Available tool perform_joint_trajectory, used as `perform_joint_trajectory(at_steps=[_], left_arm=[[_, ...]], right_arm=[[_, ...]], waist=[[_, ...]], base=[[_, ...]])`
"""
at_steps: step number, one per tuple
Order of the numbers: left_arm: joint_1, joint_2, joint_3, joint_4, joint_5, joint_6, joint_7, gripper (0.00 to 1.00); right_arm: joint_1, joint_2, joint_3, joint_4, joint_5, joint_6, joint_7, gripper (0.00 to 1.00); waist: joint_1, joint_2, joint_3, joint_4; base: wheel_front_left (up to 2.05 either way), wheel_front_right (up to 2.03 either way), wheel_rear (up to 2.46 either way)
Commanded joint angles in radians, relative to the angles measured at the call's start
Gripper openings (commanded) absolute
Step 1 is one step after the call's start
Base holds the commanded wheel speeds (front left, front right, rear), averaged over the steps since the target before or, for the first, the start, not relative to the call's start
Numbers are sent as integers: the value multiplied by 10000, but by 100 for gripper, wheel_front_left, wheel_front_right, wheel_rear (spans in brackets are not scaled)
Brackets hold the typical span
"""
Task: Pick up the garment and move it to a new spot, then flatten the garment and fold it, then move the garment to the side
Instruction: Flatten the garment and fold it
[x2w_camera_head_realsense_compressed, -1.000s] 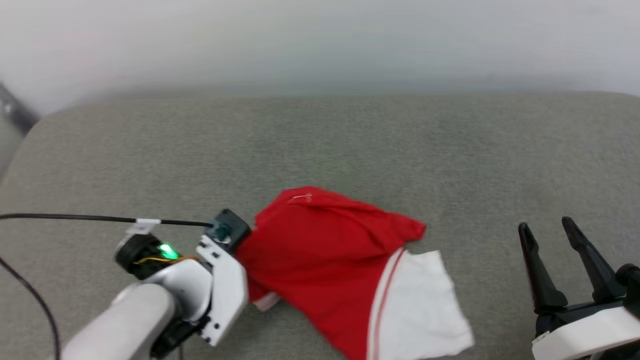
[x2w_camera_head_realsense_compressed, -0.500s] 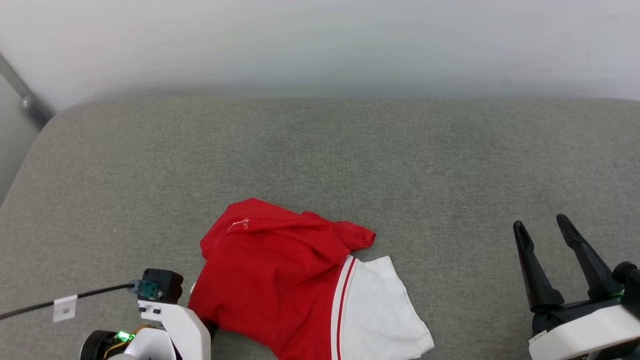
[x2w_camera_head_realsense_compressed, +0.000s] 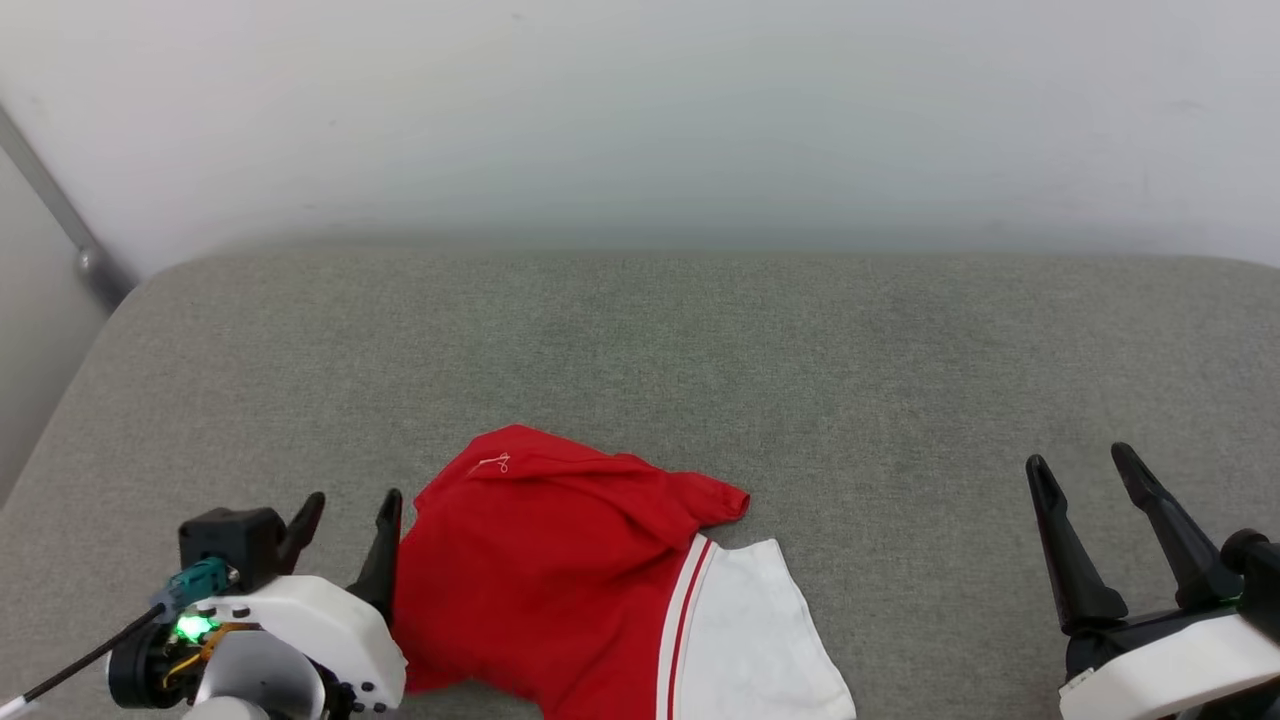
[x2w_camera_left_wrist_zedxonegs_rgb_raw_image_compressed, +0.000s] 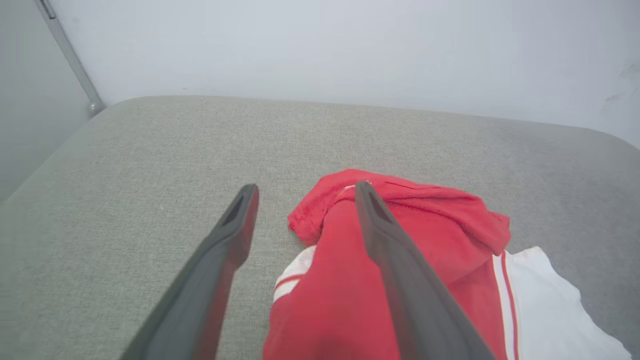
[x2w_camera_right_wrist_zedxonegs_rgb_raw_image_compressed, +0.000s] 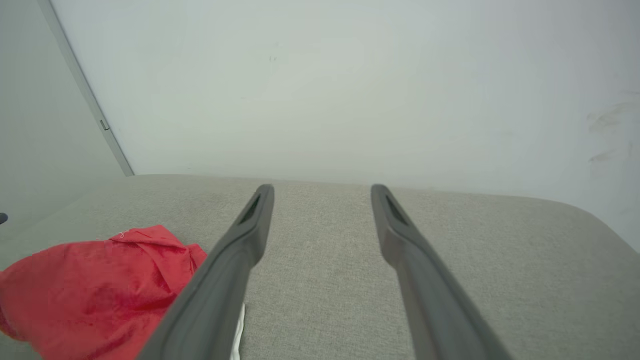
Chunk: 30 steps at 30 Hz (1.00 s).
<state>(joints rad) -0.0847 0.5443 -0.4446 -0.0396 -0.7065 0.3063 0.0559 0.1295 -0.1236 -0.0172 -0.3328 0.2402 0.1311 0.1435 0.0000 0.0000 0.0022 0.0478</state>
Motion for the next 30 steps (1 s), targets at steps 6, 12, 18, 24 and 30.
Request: perform_joint_trajectory(at_steps=[6,12,18,24,30], left_arm=[[-195,367,465,-101,-115,187,124,100],[-853,793,150,842,-776,-858,1465,100],[-1401,890,-560,1978,-1445,-2125,3015,100],[-1721,739,-1064,2729,-1666,-2632,3912,100],[-1842,335,-1798,3809,-1865,-2921,5169,100]], right_arm=[[59,21,7,-162,34,-7,57,100],[-151,15,63,-266,59,-7,5,100],[-347,-5,129,-102,82,-7,-33,100],[-510,48,132,-37,115,-7,-107,100],[-724,2,182,58,119,-7,-192,100]], waist=[[0,0,-47,-26],[0,0,428,-140],[0,0,818,-358],[0,0,1231,-470],[0,0,1593,-587]], base=[[0,0,0],[0,0,0],[0,0,0],[0,0,0],[0,0,0]])
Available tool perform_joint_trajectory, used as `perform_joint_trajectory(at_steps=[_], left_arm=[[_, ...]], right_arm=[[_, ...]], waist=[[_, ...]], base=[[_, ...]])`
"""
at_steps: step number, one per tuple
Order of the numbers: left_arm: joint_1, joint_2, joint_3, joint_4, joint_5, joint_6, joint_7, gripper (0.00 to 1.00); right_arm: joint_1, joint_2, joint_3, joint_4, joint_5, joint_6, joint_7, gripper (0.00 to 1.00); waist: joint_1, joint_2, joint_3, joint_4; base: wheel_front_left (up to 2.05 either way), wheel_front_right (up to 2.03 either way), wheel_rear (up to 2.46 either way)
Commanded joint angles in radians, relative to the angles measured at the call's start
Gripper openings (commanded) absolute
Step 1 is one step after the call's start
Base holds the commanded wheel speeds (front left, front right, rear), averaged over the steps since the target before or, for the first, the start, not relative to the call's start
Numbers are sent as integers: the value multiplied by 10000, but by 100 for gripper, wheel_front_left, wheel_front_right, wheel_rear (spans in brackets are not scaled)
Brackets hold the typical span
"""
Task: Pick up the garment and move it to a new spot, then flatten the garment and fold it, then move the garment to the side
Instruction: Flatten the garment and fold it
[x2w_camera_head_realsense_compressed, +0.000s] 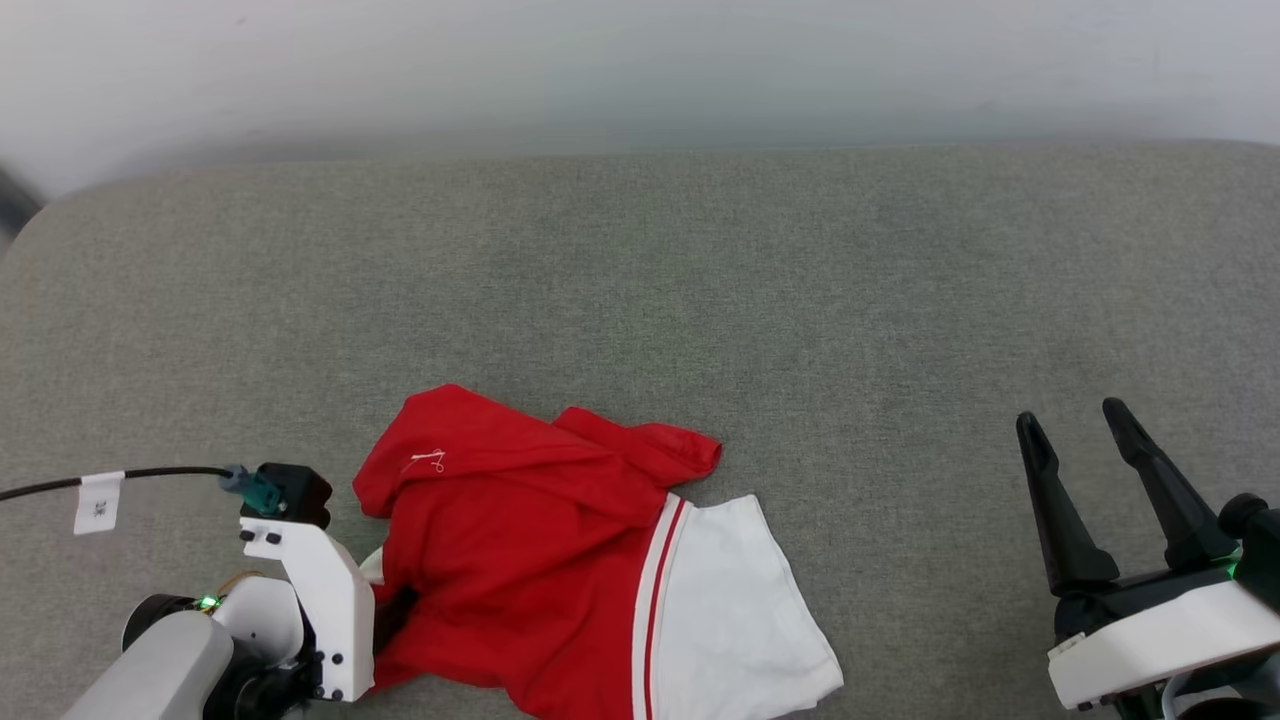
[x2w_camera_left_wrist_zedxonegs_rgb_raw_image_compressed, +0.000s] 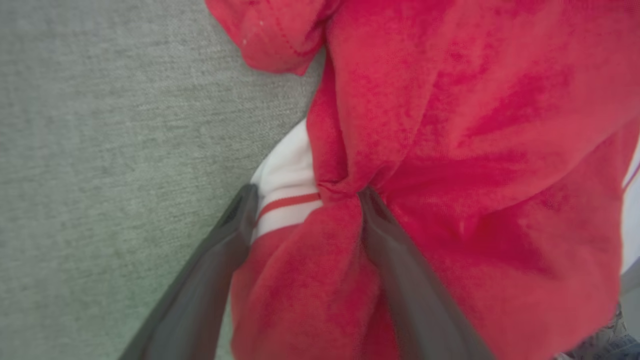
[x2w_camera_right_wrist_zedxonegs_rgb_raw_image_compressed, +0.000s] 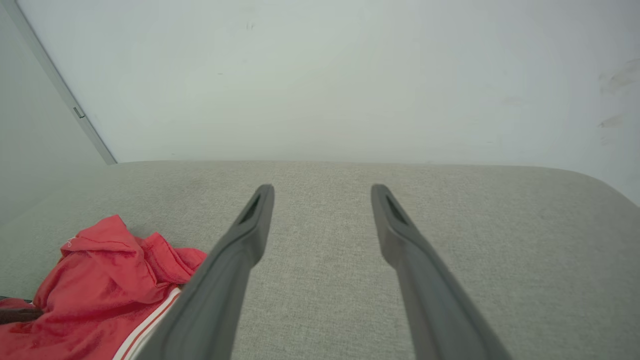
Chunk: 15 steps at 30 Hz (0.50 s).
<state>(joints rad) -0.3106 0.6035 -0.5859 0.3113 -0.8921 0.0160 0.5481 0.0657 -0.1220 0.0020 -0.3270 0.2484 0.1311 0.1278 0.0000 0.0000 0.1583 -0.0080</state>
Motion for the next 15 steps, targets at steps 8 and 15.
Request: perform_joint_trajectory(at_steps=[8,15], left_arm=[[-178,-354,-260,165,734,-54,-1109,0],[-767,-416,-144,-961,2204,688,-3106,0]], right_arm=[[-81,47,-108,220,34,-7,-81,100],[140,102,-216,274,33,-7,6,100]], waist=[[0,0,-265,18],[0,0,-982,185]], base=[[0,0,0],[0,0,0]])
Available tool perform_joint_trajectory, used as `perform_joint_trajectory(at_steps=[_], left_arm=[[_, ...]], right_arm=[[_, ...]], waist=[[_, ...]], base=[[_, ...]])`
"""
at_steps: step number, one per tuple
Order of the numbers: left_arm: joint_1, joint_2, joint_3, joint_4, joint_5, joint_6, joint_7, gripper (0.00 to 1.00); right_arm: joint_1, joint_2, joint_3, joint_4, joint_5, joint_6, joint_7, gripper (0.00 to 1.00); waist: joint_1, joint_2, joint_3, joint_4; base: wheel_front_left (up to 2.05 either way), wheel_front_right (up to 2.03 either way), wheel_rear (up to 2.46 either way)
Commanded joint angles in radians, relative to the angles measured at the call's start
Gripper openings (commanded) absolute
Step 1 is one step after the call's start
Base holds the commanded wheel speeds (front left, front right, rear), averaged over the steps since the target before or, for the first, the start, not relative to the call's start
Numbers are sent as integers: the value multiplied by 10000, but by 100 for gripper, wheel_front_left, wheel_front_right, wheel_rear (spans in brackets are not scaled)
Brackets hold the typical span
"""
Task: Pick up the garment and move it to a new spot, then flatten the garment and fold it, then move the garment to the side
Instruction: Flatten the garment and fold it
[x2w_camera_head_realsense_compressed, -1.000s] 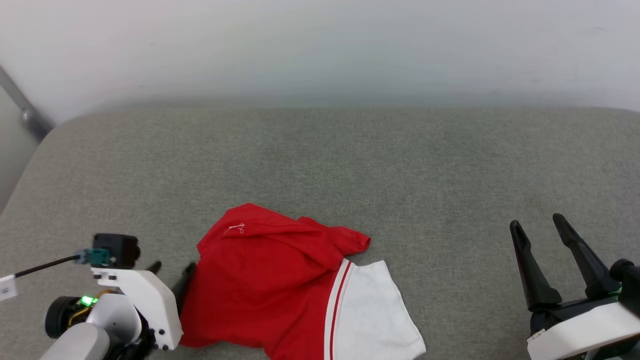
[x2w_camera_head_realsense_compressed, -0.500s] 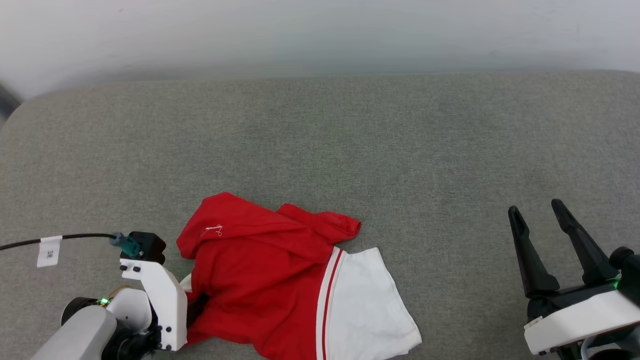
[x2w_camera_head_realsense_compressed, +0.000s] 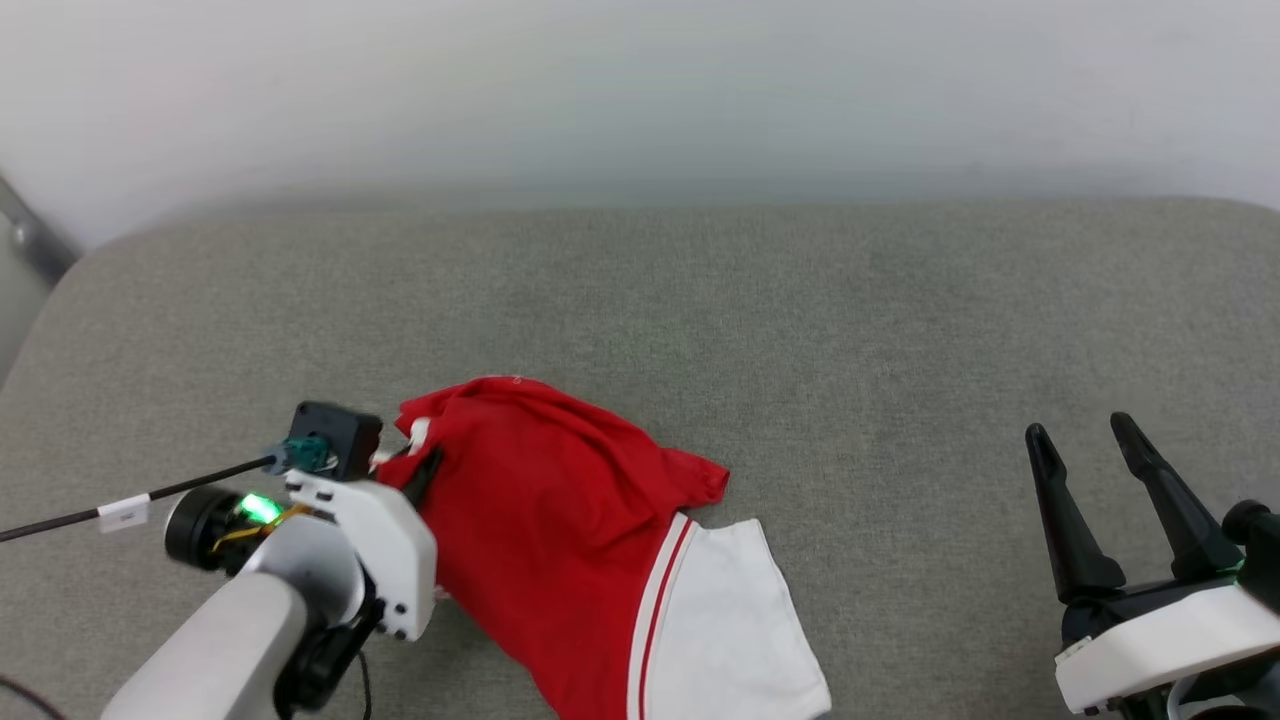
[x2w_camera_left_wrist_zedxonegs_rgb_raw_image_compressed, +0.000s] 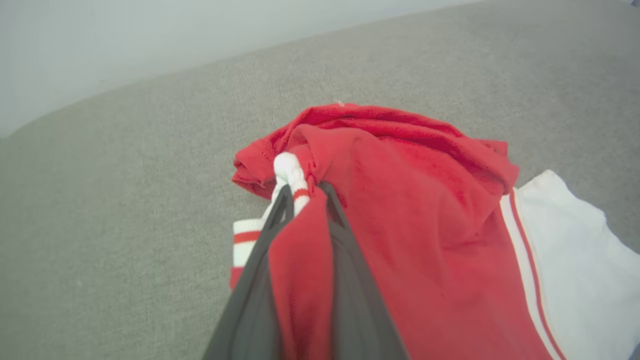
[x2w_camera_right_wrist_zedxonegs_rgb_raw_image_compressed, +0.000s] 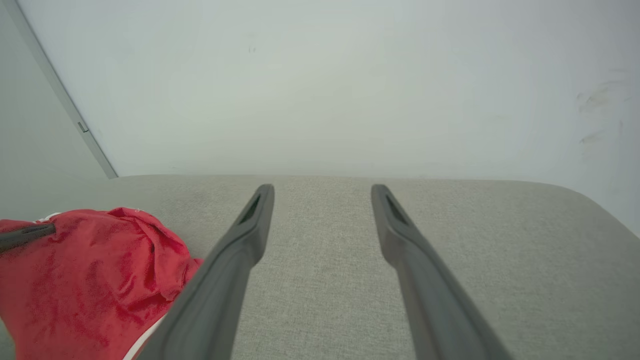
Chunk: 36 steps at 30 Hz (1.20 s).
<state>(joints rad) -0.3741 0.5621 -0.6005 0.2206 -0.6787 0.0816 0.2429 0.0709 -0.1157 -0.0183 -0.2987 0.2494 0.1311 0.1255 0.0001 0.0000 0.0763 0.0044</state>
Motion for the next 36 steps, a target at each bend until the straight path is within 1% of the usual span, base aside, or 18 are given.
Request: perform_joint_trajectory(at_steps=[1,3,5,7,11,14,16,18,19,20,21,25,31,34,36], left_arm=[[-261,-45,-52,-273,300,140,-246,0],[-470,-218,-263,-656,783,316,-498,0],[-666,-514,-616,-1000,1182,323,-629,0],[-811,-872,-1042,-1183,1459,224,-647,0],[-898,-1689,-2136,-1042,1826,-240,-464,0],[-761,-2162,-2812,-594,1892,-593,-271,0],[-575,-2380,-3133,-215,1813,-801,-188,0],[-446,-2444,-3308,222,1751,-898,-99,0],[-348,-2483,-3371,440,1657,-967,-50,2],[-238,-2539,-3396,626,1565,-990,-32,42],[-166,-2571,-3406,757,1526,-996,-62,100],[110,-2686,-3108,798,1289,-812,-741,100],[306,-2712,-2494,43,1133,-385,-1912,100],[266,-2605,-2319,-372,1130,-206,-2058,100],[163,-2497,-2174,-590,1084,-108,-1966,100]], right_arm=[[117,40,-32,-25,20,-7,31,100],[141,60,-46,-49,25,-7,59,100],[136,76,-41,-78,39,-5,88,100],[165,97,-35,-95,42,-5,100,100],[202,142,-7,-134,71,-7,121,100],[201,167,-46,-139,60,-7,101,100],[191,173,-68,-153,60,-7,91,100],[173,186,-99,-152,61,-7,61,100],[174,197,-111,-142,60,-7,55,100],[184,204,-120,-132,66,-5,59,100],[196,208,-135,-123,68,-7,45,100],[266,232,-260,-112,62,-7,10,100],[301,273,-382,-131,14,-7,51,100],[294,282,-375,-132,15,-7,89,100],[299,277,-369,-139,9,-7,127,100]], waist=[[-1,0,-229,70],[-1,0,-352,67],[-1,0,-415,23],[-1,0,-440,-64],[-1,0,-384,-346],[-1,0,-301,-562],[-1,0,-236,-694],[-1,0,-190,-775],[-1,0,-179,-801],[-1,0,-172,-818],[-1,0,-165,-827],[-1,0,-174,-740],[-1,0,-311,-387],[-1,0,-414,-251],[-1,0,-463,-196]], base=[[0,0,0],[0,0,0],[0,0,0],[0,0,0],[0,0,0],[0,0,0],[0,0,0],[0,0,0],[0,0,0],[0,0,0],[0,0,0],[0,0,0],[0,0,0],[0,0,0],[0,0,0]])
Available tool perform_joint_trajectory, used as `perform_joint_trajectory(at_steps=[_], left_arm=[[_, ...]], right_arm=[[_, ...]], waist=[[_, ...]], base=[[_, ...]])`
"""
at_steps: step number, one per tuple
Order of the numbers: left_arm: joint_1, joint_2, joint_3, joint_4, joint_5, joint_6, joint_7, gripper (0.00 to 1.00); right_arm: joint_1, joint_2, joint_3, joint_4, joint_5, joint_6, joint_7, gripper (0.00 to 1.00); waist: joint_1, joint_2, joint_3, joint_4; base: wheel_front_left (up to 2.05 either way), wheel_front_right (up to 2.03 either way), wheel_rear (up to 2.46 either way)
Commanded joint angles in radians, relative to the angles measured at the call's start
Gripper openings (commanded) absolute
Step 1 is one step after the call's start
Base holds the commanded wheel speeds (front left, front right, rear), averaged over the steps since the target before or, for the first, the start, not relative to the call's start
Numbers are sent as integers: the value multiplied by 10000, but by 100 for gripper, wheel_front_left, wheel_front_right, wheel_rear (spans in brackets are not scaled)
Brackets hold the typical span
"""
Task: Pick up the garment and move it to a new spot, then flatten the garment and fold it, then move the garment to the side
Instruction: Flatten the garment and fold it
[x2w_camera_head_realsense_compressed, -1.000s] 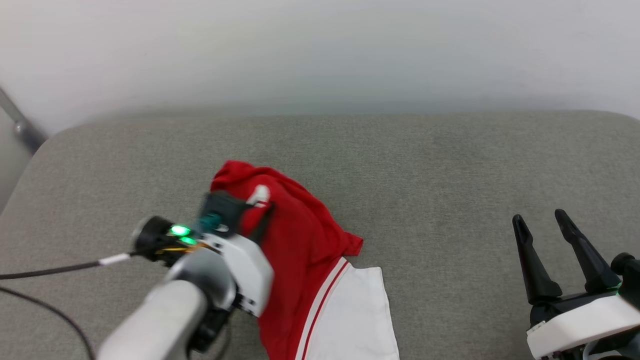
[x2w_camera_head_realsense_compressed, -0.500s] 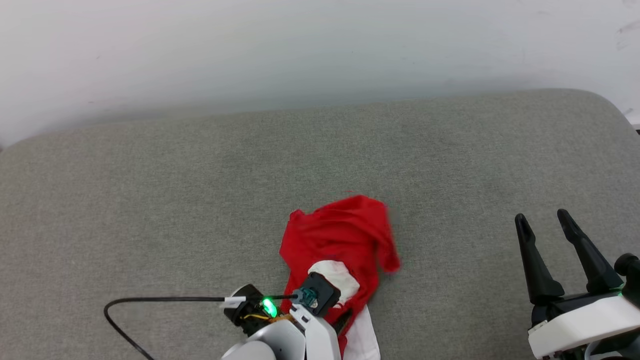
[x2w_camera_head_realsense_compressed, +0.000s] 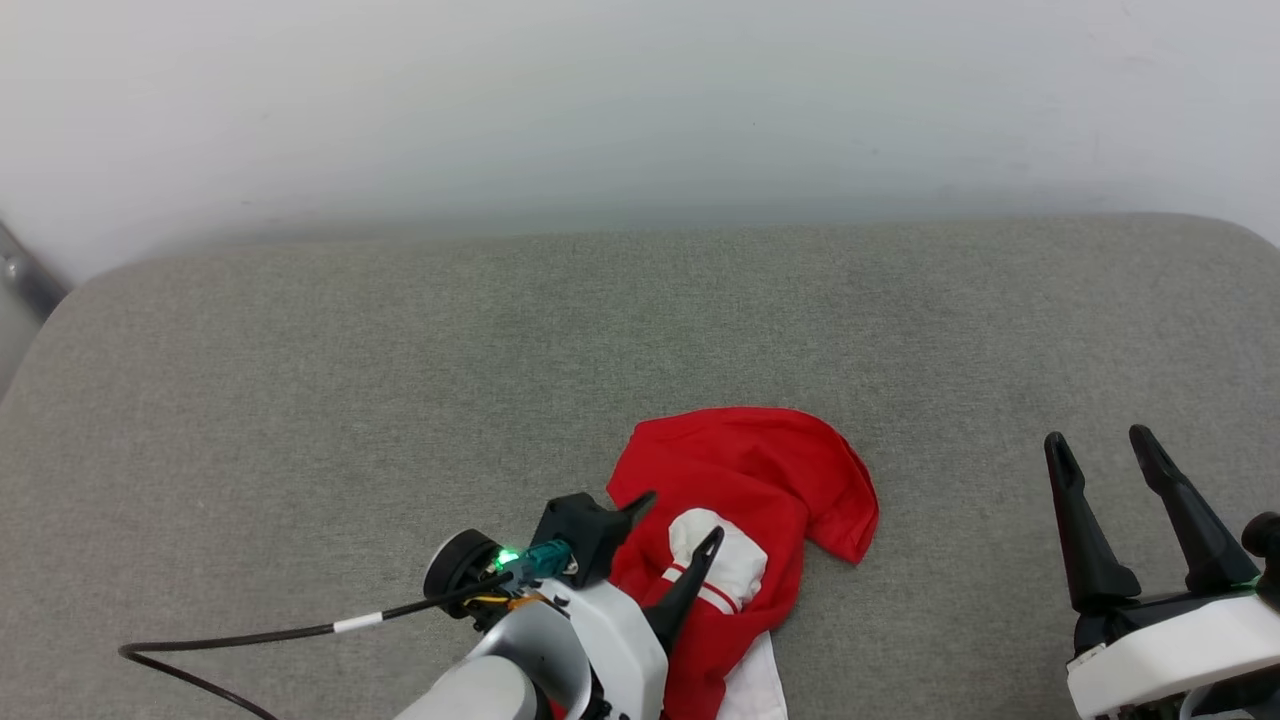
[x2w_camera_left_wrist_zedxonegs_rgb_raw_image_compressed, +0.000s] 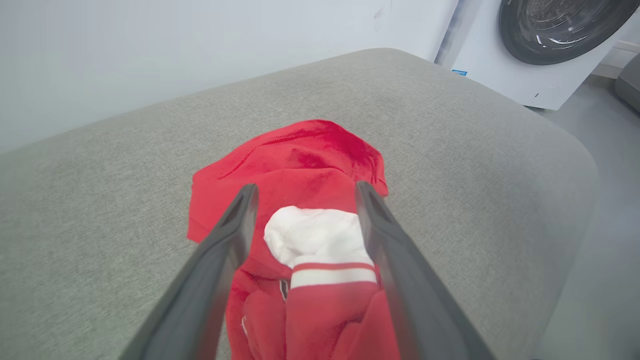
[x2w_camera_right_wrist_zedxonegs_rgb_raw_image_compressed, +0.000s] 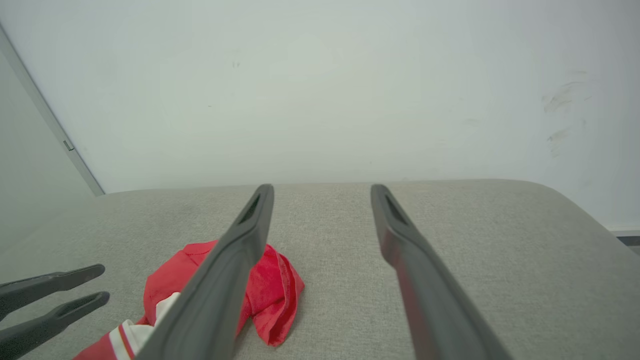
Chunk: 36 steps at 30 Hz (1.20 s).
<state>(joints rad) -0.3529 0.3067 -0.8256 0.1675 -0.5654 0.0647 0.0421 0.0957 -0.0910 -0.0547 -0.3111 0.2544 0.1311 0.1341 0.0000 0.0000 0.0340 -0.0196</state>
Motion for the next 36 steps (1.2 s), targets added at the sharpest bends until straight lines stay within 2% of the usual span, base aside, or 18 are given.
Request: perform_joint_trajectory(at_steps=[1,6,13,18,24,25,27,28,32,36], left_arm=[[-116,109,146,-151,-89,106,90,100],[-646,301,245,-459,-303,34,943,100],[-1708,354,-340,-369,-982,-819,3470,100],[-2078,253,-970,285,-1394,-1354,4959,100],[-2371,227,-1377,945,-1536,-1605,5655,100],[-2430,234,-1460,1061,-1536,-1636,5764,87],[-2536,235,-1515,1122,-1588,-1698,5768,5],[-2562,233,-1523,1157,-1608,-1722,5743,0],[-2765,378,-1361,1097,-1500,-1730,5385,0],[-2857,548,-876,827,-1327,-1317,4568,0]], right_arm=[[52,27,-4,-21,-42,-7,30,100],[70,7,10,-91,-22,-7,79,100],[-43,53,73,-80,9,-5,81,100],[-142,126,52,6,29,-7,-34,100],[-191,187,37,120,50,-7,-128,100],[-190,203,29,145,59,-7,-150,100],[-203,226,22,184,63,-7,-212,100],[-202,235,13,215,65,-7,-212,100],[-129,277,-73,284,56,-7,-266,100],[-65,316,-152,318,50,-7,-255,100]], waist=[[0,0,-58,62],[0,0,-2,82],[0,0,416,-133],[0,0,726,-334],[0,0,899,-498],[0,0,917,-519],[0,0,935,-548],[0,0,929,-555],[0,0,836,-474],[0,0,684,-277]], base=[[0,0,0],[0,0,0],[0,0,0],[0,0,0],[0,0,0],[0,0,0],[0,0,0],[0,0,0],[0,0,0],[0,0,0]])
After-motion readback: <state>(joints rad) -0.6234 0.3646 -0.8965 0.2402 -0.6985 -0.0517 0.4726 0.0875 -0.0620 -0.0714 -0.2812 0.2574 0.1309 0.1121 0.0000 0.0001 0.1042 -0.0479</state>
